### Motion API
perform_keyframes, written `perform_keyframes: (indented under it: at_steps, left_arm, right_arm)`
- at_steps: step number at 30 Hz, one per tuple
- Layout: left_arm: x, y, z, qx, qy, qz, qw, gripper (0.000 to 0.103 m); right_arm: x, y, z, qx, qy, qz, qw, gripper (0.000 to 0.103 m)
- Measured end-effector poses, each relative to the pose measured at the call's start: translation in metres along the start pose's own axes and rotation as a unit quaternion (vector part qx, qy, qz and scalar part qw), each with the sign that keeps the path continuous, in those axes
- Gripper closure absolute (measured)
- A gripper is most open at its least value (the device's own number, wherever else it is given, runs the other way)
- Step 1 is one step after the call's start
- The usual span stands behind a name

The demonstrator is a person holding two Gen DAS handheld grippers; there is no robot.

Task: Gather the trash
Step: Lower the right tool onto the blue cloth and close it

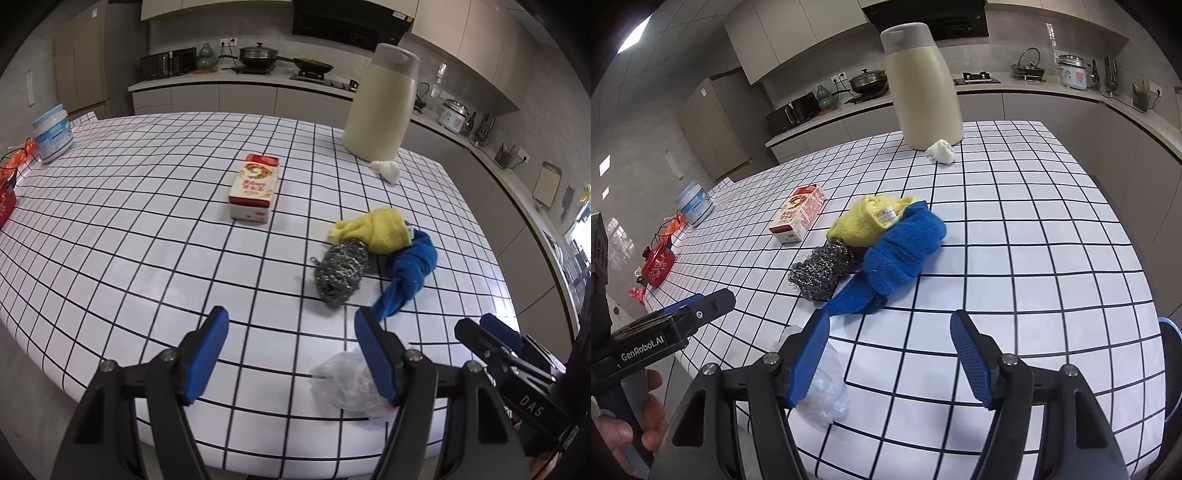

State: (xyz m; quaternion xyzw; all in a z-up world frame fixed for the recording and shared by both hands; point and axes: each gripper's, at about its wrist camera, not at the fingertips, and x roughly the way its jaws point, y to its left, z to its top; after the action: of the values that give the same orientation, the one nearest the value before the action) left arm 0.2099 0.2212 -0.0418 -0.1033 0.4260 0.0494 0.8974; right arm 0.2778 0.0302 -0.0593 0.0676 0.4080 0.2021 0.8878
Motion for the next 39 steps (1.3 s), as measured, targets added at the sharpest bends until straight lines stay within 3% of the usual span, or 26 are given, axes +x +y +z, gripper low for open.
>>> perform_keyframes:
  at_steps: [12, 30, 39]
  left_arm:
    - [0.022, 0.019, 0.022, 0.002, 0.001, -0.008, 1.0, 0.031]
    - [0.054, 0.016, 0.068, 0.011, -0.007, -0.01, 0.9999, 0.031]
    - [0.079, 0.016, 0.079, 0.008, 0.002, -0.009, 0.9999, 0.031]
  right_arm:
    - [0.015, 0.009, 0.016, 0.002, -0.005, -0.016, 1.0, 0.033]
    - [0.043, -0.012, 0.056, 0.021, -0.013, -0.044, 0.999, 0.033]
    - [0.072, -0.02, 0.061, 0.034, 0.009, -0.04, 0.999, 0.033]
